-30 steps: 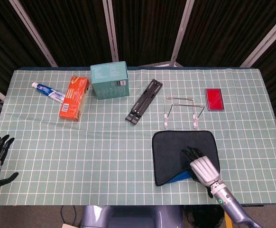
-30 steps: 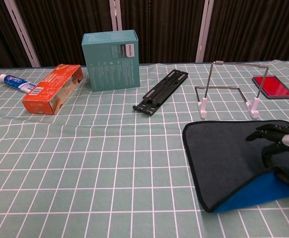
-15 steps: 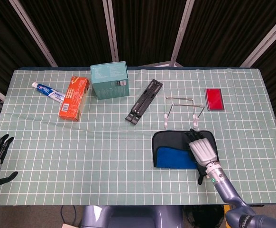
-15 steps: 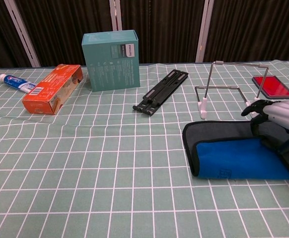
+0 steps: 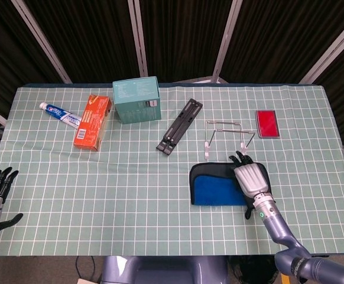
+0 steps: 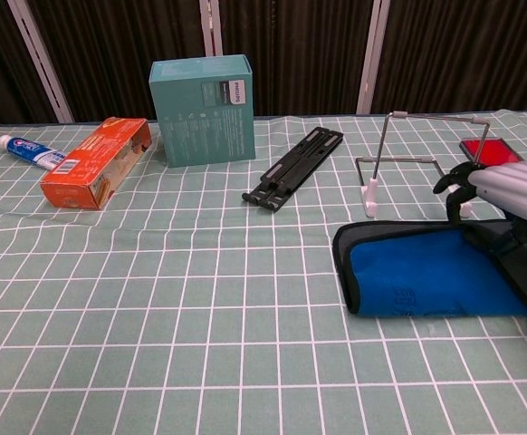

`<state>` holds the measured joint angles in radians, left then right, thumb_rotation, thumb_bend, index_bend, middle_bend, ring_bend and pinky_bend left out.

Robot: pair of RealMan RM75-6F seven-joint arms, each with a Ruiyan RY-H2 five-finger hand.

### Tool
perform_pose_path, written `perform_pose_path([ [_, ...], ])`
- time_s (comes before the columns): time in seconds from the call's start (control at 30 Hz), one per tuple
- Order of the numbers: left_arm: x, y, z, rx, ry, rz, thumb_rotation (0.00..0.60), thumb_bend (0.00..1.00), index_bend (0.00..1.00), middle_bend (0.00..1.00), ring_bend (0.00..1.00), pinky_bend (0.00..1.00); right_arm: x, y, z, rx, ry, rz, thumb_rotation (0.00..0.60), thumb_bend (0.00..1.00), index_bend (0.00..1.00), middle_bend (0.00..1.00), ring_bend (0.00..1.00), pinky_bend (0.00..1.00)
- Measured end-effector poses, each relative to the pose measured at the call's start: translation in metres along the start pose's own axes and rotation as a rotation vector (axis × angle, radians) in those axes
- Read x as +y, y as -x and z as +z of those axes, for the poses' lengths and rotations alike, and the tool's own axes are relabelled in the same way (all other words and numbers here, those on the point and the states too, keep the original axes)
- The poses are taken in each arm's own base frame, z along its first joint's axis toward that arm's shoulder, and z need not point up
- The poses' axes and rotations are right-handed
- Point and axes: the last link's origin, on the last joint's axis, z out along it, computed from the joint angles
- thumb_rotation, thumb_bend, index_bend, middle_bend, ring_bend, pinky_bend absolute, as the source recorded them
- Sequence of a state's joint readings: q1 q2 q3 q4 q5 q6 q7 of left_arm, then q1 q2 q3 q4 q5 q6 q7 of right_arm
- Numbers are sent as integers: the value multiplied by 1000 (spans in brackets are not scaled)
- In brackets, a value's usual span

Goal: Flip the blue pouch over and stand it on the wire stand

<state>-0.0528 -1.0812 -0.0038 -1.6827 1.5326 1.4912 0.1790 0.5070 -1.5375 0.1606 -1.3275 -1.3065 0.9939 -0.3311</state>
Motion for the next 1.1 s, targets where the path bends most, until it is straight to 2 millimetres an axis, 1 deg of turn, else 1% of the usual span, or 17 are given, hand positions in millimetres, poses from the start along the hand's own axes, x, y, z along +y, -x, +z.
perform_pose_path([
  [0.23, -1, 0, 1, -1, -5, 0, 600, 0, 0, 0, 0, 0, 5, 0, 11, 13, 33, 16, 600, 468, 633, 132, 0, 162],
  [0.53, -2, 2, 2, -5, -9, 4, 600, 0, 0, 0, 0, 0, 3, -2, 22, 16, 49, 18, 600, 469, 636, 134, 0, 162],
  [0.83, -2, 3, 4, -10, -14, 9, 600, 0, 0, 0, 0, 0, 1, 0, 28, 16, 57, 19, 600, 469, 643, 136, 0, 163],
  [1.1, -3, 4, 5, -14, -19, 12, 600, 0, 0, 0, 0, 0, 3, -3, 34, 22, 79, 29, 600, 469, 644, 136, 0, 162],
])
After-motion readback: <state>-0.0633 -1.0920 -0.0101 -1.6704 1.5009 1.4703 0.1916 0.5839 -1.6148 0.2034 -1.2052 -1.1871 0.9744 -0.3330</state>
